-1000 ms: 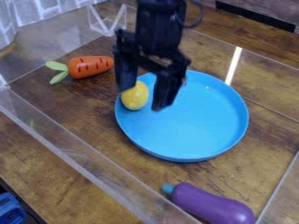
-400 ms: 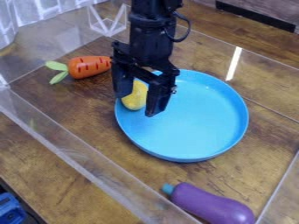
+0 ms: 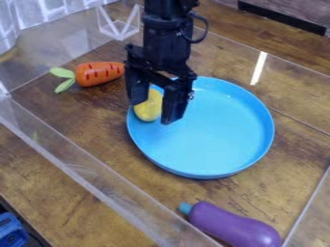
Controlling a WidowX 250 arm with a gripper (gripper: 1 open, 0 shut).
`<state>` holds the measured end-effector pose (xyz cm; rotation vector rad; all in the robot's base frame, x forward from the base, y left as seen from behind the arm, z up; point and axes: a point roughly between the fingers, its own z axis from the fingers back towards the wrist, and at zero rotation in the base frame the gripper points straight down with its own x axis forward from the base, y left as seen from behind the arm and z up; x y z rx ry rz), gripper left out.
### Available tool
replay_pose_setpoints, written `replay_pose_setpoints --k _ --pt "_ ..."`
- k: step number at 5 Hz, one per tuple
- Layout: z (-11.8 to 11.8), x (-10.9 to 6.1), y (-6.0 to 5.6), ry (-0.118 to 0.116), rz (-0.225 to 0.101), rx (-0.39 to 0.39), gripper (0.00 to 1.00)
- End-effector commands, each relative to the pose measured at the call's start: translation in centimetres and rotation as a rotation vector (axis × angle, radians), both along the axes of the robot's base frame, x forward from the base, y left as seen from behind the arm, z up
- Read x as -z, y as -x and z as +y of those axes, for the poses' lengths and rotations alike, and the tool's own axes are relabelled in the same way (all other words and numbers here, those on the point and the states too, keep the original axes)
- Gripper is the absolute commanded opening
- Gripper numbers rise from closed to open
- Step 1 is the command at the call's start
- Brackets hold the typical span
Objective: Remove the lemon from the blue tray and put it on the table
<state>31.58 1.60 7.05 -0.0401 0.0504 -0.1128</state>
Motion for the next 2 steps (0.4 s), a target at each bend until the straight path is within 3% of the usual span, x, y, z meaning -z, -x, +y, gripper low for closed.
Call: replay_pose_setpoints --k 1,2 --pt "0.94 -1.09 -1.32 0.005 -0.059 -0.006 1.0" --pt "1.29 -0.91 -1.73 0.014 -0.065 0.002 1.0"
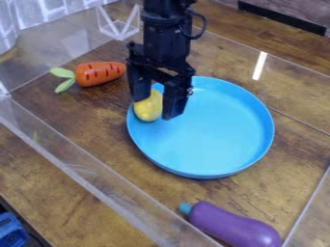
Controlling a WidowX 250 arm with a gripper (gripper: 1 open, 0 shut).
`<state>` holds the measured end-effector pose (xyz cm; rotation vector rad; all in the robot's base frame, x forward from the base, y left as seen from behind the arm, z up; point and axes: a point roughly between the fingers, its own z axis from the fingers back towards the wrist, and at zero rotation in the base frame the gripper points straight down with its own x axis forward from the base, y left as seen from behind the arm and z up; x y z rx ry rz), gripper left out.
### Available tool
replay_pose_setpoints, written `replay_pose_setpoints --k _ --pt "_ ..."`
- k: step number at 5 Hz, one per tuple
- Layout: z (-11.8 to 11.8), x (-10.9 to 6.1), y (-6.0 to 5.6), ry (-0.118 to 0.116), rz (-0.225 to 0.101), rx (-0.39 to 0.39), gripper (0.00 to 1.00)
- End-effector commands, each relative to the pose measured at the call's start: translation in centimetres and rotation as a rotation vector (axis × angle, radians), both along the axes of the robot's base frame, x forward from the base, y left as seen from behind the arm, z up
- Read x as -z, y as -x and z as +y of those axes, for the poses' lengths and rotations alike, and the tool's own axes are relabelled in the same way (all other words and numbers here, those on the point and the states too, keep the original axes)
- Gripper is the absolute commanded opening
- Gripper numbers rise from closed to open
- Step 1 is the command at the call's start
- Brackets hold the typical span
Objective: Remove the lemon from the blue tray and put it on the table
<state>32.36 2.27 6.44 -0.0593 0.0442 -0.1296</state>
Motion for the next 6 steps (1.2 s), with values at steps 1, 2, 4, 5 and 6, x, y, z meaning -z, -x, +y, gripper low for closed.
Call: replay_pose_setpoints --k 1,2,4,5,6 --pt "1.0 -1.3 -1.4 0.002 -0.06 -0.013 1.0" --pt "1.4 -1.2 -1.6 0.008 -0.062 -0.012 1.0" --pt "2.1 -1.0 -2.2 0.012 -0.057 -0.011 1.0" --pt "2.3 -1.0 -2.3 0.017 -0.057 -0.011 1.0" --pt "2.3 -0.8 -2.2 0.02 -0.056 -0.006 1.0"
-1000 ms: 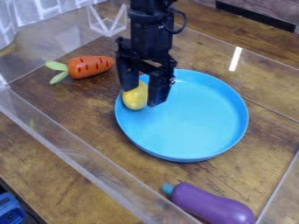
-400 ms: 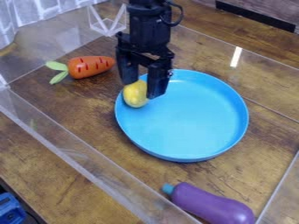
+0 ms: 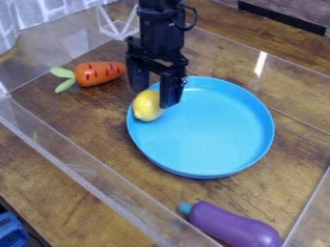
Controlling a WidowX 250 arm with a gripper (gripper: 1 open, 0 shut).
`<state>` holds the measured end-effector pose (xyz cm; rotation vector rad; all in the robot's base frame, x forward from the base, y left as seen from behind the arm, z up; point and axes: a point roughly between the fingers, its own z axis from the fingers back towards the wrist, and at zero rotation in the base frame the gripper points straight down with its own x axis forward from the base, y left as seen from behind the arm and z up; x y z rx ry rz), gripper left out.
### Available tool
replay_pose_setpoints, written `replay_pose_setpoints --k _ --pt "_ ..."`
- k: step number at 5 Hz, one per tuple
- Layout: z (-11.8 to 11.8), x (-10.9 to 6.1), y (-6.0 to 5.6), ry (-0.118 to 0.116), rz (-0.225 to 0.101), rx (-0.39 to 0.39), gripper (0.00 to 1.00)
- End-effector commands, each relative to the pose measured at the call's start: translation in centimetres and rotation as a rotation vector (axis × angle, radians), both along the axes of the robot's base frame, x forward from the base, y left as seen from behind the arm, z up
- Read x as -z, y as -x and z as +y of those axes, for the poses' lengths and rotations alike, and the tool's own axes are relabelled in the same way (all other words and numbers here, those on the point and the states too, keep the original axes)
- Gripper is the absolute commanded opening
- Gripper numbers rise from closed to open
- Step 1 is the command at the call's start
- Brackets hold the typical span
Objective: Remove the lemon from the blue tray and put it on the table
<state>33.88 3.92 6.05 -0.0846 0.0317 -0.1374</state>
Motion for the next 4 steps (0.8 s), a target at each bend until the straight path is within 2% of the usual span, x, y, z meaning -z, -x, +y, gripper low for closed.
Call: replay_pose_setpoints --k 1,4 --pt "0.68 -1.03 -0.66 -0.003 -0.044 -0.009 1.0" --pt "0.85 -0.74 -0.46 0.005 -0.039 0.0 1.0"
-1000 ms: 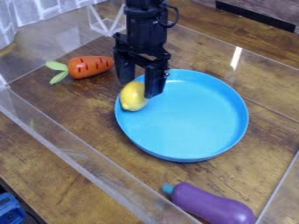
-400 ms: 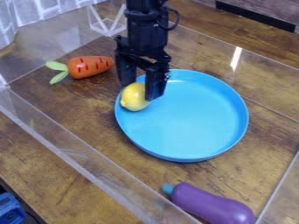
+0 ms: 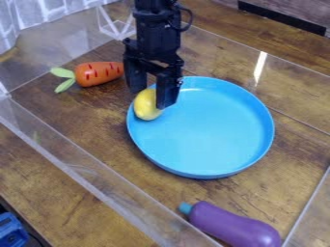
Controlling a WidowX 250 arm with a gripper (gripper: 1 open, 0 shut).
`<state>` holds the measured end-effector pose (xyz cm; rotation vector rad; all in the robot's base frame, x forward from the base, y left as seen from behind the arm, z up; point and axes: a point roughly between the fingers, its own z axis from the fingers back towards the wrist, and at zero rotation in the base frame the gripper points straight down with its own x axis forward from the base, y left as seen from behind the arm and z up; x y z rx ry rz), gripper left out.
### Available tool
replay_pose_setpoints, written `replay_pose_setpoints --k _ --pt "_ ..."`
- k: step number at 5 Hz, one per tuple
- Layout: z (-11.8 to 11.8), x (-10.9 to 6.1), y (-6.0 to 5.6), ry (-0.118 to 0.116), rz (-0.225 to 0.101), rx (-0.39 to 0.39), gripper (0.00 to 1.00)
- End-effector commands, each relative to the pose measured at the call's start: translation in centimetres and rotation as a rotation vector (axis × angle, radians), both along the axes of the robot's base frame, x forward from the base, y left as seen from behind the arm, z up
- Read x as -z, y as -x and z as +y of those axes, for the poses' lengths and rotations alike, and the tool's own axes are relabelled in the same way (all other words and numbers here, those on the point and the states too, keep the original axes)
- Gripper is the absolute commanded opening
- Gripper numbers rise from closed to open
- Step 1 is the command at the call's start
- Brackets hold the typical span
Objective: Remove the lemon from the blue tray and put it on the table
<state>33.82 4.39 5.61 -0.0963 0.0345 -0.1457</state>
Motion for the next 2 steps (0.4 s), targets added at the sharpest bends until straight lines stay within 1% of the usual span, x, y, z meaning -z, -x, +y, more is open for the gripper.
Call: replay_pose_setpoints --k 1,2 --pt "0.48 -0.59 -0.63 -0.008 -0.037 -0.006 1.0" --pt "0.54 -0.02 -0.72 -0.01 -0.033 -0.002 1.0"
